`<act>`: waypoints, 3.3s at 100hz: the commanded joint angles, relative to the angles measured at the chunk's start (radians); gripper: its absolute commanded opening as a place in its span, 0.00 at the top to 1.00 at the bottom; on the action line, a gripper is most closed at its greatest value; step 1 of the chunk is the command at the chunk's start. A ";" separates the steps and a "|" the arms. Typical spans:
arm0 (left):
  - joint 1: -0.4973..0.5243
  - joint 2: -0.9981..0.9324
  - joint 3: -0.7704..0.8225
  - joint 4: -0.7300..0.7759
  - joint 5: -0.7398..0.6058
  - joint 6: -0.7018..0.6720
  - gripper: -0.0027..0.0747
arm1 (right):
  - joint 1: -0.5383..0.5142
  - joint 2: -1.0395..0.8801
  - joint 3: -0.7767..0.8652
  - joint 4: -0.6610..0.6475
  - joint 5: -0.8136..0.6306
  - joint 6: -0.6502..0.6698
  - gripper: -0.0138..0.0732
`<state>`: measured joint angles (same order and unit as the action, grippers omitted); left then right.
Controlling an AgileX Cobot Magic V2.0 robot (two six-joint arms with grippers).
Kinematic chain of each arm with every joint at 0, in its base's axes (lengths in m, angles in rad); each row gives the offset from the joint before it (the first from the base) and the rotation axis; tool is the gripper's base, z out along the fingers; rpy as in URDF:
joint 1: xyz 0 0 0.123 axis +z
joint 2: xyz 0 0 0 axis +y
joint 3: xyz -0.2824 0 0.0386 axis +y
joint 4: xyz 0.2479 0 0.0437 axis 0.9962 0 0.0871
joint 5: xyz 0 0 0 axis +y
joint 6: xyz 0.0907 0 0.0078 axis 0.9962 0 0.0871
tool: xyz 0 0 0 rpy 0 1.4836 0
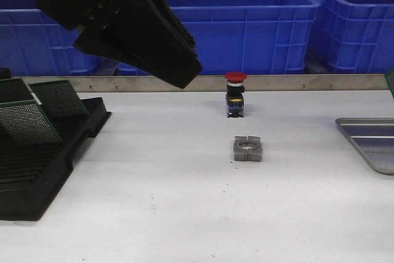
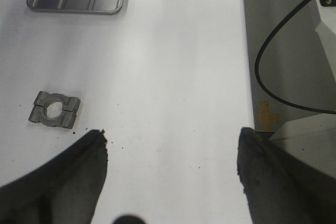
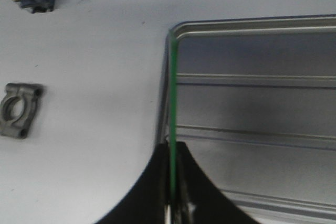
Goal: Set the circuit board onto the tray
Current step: 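Carry the board with the right gripper and lay it on the tray, then grasp another green board in the rack with the left gripper, then lift the board and pass it to the right gripper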
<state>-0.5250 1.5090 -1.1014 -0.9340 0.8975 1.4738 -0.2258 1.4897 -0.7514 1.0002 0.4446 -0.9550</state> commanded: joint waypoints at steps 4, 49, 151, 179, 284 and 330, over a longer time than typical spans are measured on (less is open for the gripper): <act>-0.006 -0.032 -0.034 -0.051 -0.005 -0.007 0.34 | -0.006 -0.013 -0.031 0.031 -0.054 -0.001 0.88; 0.023 -0.034 -0.034 -0.025 -0.015 -0.007 0.34 | -0.007 -0.049 -0.031 0.024 -0.137 -0.038 0.13; 0.346 0.087 -0.034 0.590 -0.073 -0.009 0.35 | -0.007 -0.079 -0.031 0.024 -0.097 -0.038 0.13; 0.346 0.134 -0.034 0.612 -0.156 -0.064 0.82 | -0.007 -0.079 -0.031 0.024 -0.083 -0.038 0.13; 0.055 0.065 -0.219 0.074 0.102 -0.064 0.99 | 0.342 -0.204 -0.078 0.043 0.353 -0.556 0.13; -0.050 0.065 -0.219 -0.064 0.102 -0.062 0.99 | 0.554 -0.204 -0.078 0.128 0.329 -0.640 0.16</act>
<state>-0.5662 1.6178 -1.2888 -0.8999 1.0017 1.4213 0.3250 1.3174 -0.7976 1.0558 0.7756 -1.5818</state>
